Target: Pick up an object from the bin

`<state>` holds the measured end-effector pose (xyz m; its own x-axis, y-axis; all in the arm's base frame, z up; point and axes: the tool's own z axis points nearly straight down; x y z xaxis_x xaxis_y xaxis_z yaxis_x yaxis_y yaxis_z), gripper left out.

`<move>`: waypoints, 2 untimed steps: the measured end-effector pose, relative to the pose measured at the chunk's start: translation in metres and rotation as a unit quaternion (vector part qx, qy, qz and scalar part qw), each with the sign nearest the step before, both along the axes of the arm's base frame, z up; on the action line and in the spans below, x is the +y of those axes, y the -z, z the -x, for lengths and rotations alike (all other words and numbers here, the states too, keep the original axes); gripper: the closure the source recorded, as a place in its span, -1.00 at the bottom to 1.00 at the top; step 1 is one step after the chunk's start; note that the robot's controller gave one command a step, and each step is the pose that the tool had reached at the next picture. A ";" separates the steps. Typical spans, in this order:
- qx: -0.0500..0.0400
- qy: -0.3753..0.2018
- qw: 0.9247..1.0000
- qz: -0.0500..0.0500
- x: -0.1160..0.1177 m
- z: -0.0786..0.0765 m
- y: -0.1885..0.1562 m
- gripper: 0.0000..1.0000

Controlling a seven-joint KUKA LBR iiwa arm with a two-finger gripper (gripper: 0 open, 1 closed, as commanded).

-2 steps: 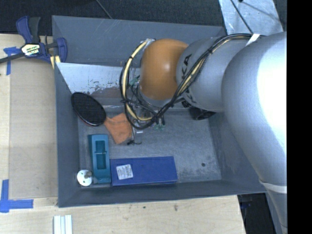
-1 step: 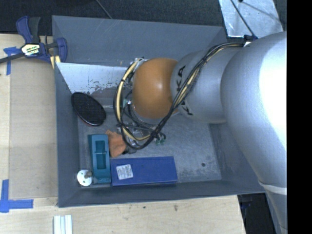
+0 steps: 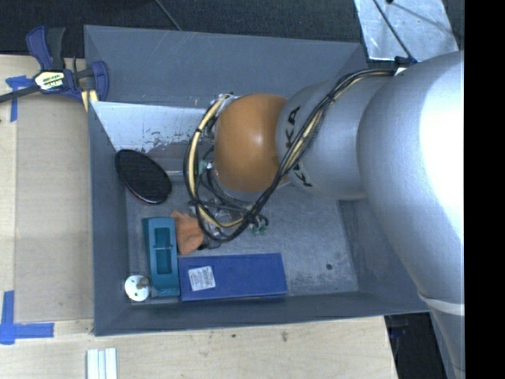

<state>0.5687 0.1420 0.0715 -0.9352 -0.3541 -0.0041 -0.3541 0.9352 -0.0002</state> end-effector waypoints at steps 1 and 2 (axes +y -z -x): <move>0.000 -0.006 1.000 0.000 0.040 0.016 -0.111 1.00; 0.000 -0.006 1.000 0.000 0.040 0.016 -0.111 1.00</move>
Offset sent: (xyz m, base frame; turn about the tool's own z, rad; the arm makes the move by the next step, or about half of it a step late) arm 0.0000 0.0000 0.0000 0.0000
